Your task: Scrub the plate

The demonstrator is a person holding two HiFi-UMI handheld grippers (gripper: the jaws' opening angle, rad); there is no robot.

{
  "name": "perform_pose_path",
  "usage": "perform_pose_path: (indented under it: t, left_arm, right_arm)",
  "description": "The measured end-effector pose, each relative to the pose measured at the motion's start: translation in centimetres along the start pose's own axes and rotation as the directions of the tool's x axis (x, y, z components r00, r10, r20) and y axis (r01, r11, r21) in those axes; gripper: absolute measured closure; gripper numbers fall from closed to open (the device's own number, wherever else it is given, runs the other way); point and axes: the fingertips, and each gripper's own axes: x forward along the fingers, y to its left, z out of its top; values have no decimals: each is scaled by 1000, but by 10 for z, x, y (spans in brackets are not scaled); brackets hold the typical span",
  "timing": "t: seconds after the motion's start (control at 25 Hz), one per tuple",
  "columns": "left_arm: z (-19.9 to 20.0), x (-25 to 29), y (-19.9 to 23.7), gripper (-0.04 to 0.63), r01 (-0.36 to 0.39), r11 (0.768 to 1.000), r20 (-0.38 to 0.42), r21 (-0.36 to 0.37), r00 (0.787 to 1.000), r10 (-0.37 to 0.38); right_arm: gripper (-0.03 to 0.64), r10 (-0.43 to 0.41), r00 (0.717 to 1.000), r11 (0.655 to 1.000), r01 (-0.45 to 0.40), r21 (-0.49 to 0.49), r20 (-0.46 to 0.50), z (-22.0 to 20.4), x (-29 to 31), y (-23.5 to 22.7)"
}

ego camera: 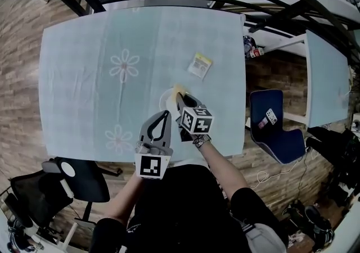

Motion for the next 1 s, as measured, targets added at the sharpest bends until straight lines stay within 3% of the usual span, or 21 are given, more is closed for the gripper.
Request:
perform_pose_path:
  t: [0.52, 1.0]
  left_arm:
    - [-4, -2, 2, 584, -10, 1000, -18, 6, 1000, 10]
    - [-9, -7, -5, 584, -8, 1000, -21, 6, 1000, 8]
  right_arm:
    - [565, 10, 993, 1000, -9, 8, -120, -23, 30, -7]
    - [565, -12, 985, 1000, 14, 12, -174, -43, 38, -15]
